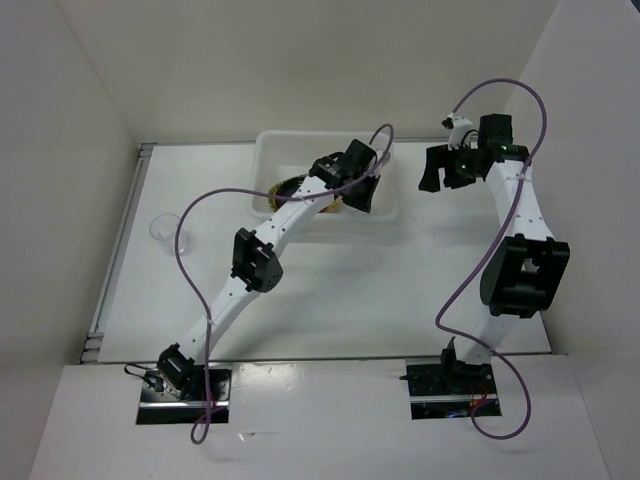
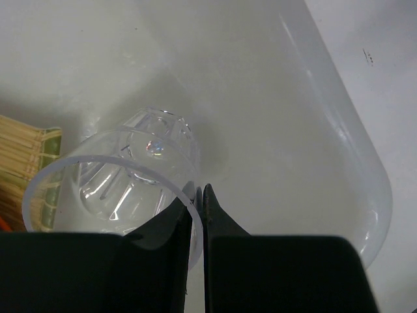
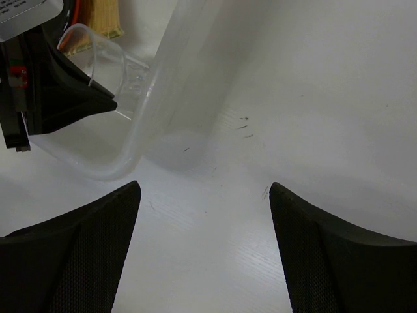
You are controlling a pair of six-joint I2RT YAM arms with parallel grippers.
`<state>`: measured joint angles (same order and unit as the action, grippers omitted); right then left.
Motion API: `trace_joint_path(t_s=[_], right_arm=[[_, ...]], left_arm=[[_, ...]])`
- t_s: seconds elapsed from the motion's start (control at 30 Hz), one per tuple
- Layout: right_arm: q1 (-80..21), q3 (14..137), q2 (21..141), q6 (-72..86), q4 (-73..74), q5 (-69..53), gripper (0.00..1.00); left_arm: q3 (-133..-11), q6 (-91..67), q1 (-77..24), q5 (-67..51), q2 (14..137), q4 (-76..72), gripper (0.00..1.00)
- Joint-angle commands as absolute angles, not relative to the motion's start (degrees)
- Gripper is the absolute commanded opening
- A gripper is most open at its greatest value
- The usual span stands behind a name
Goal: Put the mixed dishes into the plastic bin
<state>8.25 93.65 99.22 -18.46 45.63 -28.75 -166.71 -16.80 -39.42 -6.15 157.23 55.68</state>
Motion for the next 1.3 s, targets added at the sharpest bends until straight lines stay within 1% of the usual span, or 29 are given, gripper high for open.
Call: trace_joint_path(t_s=[0.0, 0.03, 0.1, 0.2, 0.23, 0.37, 0.5, 0.6, 0.63, 0.73, 0.8, 0.83, 0.9, 0.97, 1.03, 1.13, 1.17, 1.2, 1.27], right_arm=[[9.5, 92.5, 96.5, -18.6, 43.1, -30.8, 0.85], [9.5, 92.5, 96.5, -19.2, 43.1, -31.4, 0.85], [10.0, 92.0, 96.5, -19.2, 42.5, -31.9, 0.86], [10.0, 92.0, 96.5, -19.2, 42.5, -32.5, 0.86], [10.0, 92.0, 96.5, -19.2, 42.5, -32.5, 0.87], [10.0, 91.5, 96.5, -19.2, 42.5, -33.8, 0.87], [10.0, 91.0, 96.5, -19.7, 42.5, -34.5, 0.87], [10.0, 91.0, 96.5, -20.2, 42.5, -35.1, 0.88], [10.0, 91.0, 96.5, -20.2, 42.5, -35.7, 0.88], [10.0, 91.0, 97.0, -20.2, 43.1, -36.7, 0.88], [10.0, 91.5, 97.6, -19.7, 43.1, -37.4, 0.88], [10.0, 91.5, 97.6, -19.7, 43.1, -38.1, 0.90], [10.0, 92.2, 98.6, -19.7, 43.1, -38.7, 0.90], [10.0, 92.7, 99.1, -19.7, 43.7, -39.2, 0.90], [10.0, 92.7, 99.7, -19.7, 43.7, -39.8, 0.88], [9.5, 93.3, 100.4, -19.7, 43.7, -41.0, 0.77], [9.5, 93.8, 101.0, -19.1, 43.7, -41.0, 0.71], [9.0, 93.8, 101.0, -19.1, 43.7, -41.0, 0.67], [8.4, 95.7, 102.8, -17.8, 43.7, -41.0, 0.59]], left_arm=[[-166.7, -17.5, -40.3, -5.8, 156.4, 56.2, 0.09], [-166.2, -17.5, -40.8, -5.8, 155.8, 56.2, 0.13], [-166.2, -17.5, -40.8, -5.8, 155.8, 56.2, 0.28], [-166.2, -17.5, -41.3, -5.3, 155.2, 57.3, 0.36], [-166.2, -17.5, -41.3, -4.5, 154.7, 57.3, 0.47], [-168.9, -17.5, -41.8, -0.5, 153.0, 58.4, 0.67], [-172.9, -17.5, -41.8, 2.8, 150.9, 58.4, 0.78], [-179.8, -17.0, -41.8, 5.3, 149.2, 58.4, 0.78], [-178.7, -16.4, -41.8, 6.1, 147.3, 56.0, 0.78], [-179.7, -14.6, -42.5, 8.6, 142.2, 49.9, 0.83], [-179.0, -14.6, -42.5, 10.4, 139.1, 47.9, 0.87], [-179.0, -14.6, -42.5, 12.1, 138.4, 47.9, 0.87], [-179.7, -14.6, -41.9, 15.5, 137.5, 52.3, 0.88], [-179.7, -16.1, -40.9, 22.7, 136.1, 57.3, 0.88], [-179.7, -20.9, -39.6, 26.6, 135.5, 65.6, 0.87], [-179.7, -26.4, -35.0, 27.4, 136.0, 74.3, 0.81], [-179.7, -27.2, -34.2, 27.4, 136.6, 74.4, 0.81], [-178.9, -27.2, -33.4, 27.4, 136.6, 74.4, 0.79], [-178.9, -27.7, -31.1, 26.0, 137.1, 74.4, 0.79]])
